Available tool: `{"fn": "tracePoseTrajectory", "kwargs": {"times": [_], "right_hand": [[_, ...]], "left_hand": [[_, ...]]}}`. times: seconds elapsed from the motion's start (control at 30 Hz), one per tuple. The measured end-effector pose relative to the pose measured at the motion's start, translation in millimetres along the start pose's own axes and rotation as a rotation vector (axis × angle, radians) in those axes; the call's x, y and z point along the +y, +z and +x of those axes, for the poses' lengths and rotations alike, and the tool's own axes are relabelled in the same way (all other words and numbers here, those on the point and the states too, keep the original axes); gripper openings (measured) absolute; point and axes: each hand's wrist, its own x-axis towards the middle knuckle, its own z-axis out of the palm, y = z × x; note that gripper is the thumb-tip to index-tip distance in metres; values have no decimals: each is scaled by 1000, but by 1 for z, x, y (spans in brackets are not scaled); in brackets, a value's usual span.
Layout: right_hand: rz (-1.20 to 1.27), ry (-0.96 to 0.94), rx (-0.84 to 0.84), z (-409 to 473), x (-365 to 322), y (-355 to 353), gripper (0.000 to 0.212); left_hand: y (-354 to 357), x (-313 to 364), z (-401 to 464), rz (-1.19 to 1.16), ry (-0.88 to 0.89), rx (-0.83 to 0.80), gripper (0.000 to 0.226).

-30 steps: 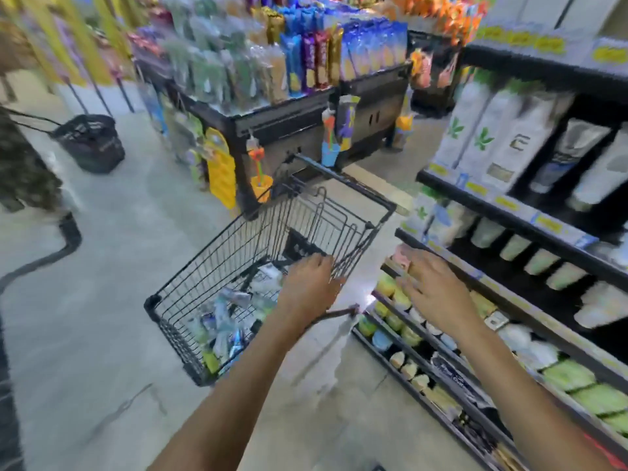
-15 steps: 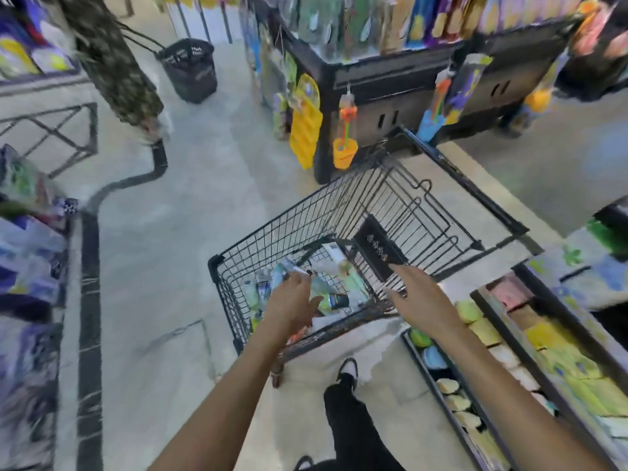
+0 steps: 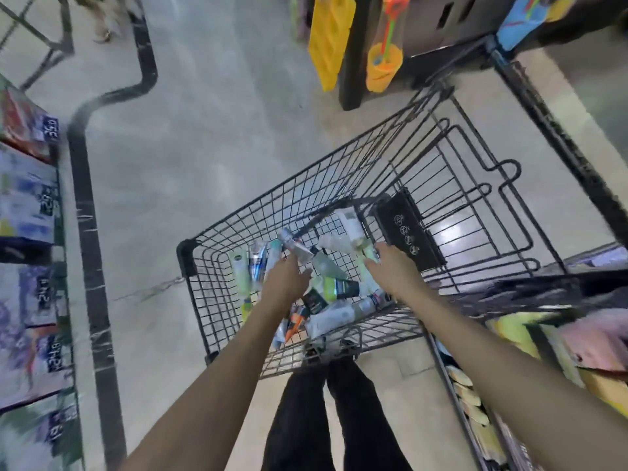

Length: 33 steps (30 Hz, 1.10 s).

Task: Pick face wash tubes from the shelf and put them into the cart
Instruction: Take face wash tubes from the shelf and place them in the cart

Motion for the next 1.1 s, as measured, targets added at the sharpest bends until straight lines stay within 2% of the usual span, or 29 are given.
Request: {"fn": "tracePoseTrajectory", "kwargs": {"times": [0.23, 0.33, 0.43, 0.5, 0.63, 0.77, 0.97, 1.03, 1.1], "right_hand": [[75, 130, -41, 144, 27, 65, 36], [82, 196, -46, 197, 34, 91, 46], [59, 244, -45, 234, 37, 112, 54], [9, 241, -42, 251, 40, 123, 59], [-110, 249, -13, 275, 51, 141, 58], [-125, 321, 27, 285, 60, 146, 58], [179, 453, 65, 281, 57, 131, 66], [359, 519, 24, 271, 55, 125, 64], [632, 610, -44, 254, 55, 120, 57]], "left_hand": [[59, -29, 131, -182, -168, -33, 58], [77, -42, 176, -254, -297, -47, 52], [97, -55, 211, -333, -355, 11, 65], [109, -61, 226, -339, -379, 11, 60], [121, -56, 236, -454, -439, 113, 86], [126, -49, 241, -530, -480, 88, 69], [115, -60, 229, -487, -366, 105, 45], [109, -65, 219, -485, -328, 93, 40], [98, -70, 205, -505, -318, 77, 45]]}}
